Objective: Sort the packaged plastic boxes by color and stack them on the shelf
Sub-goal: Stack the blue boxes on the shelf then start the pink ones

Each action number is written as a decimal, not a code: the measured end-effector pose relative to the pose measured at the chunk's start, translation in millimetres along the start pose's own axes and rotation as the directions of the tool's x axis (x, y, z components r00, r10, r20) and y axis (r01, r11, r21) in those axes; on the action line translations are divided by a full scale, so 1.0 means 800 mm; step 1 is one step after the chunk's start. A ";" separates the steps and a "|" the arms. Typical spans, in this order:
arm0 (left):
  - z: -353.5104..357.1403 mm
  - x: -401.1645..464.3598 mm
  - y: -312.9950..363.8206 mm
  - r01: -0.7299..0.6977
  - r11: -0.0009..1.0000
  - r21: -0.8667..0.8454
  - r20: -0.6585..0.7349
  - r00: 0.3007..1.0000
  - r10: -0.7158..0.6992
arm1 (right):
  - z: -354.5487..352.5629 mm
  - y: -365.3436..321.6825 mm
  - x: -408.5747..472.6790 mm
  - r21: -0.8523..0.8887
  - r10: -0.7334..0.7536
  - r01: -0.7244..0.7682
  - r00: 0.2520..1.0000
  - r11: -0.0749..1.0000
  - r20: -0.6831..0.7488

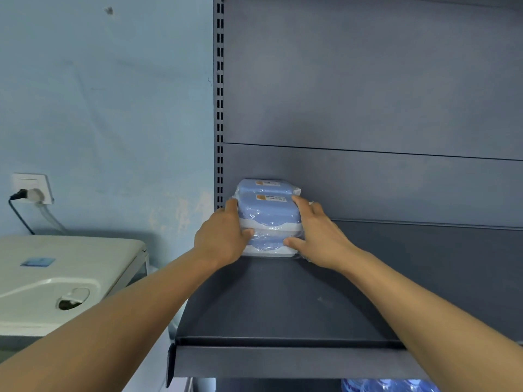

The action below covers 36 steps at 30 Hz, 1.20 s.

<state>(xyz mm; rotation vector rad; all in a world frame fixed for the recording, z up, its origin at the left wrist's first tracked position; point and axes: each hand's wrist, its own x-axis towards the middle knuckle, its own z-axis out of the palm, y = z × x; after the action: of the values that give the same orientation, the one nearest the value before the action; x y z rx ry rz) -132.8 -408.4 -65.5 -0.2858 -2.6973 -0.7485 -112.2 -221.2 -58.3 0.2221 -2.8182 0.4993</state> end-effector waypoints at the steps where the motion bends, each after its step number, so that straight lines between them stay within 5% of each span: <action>1: -0.001 0.001 0.001 0.002 1.000 -0.008 0.007 1.000 -0.002 | -0.001 0.000 0.000 -0.009 0.002 -0.002 1.000 1.000 0.008; 5: -0.005 -0.001 0.001 0.019 0.995 -0.097 0.049 0.999 -0.014 | -0.012 -0.004 -0.005 0.014 0.009 -0.009 0.999 1.000 0.034; 11: -0.024 -0.035 0.007 0.028 0.997 -0.077 0.032 0.999 -0.026 | -0.042 -0.009 -0.074 -0.007 -0.060 0.059 0.991 0.998 -0.117; 20: -0.034 -0.213 0.103 -0.267 0.953 0.141 -0.073 0.958 0.279 | -0.059 0.019 -0.260 -0.037 -0.147 0.142 0.974 0.989 -0.174; 28: 0.077 -0.393 0.133 -0.129 0.977 0.170 0.251 0.964 0.083 | 0.040 0.097 -0.429 0.056 -0.079 0.071 0.986 0.996 0.144; 36: 0.223 -0.532 0.069 -0.014 0.971 0.240 0.569 0.813 -0.128 | 0.170 0.167 -0.556 0.046 0.104 -0.140 0.884 0.989 0.456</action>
<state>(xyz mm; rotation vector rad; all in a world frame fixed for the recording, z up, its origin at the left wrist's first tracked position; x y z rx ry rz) 231.0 -312.2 -337.9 -0.4360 -3.3527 -0.3831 253.2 -99.5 -352.1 0.1978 -3.2887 0.6610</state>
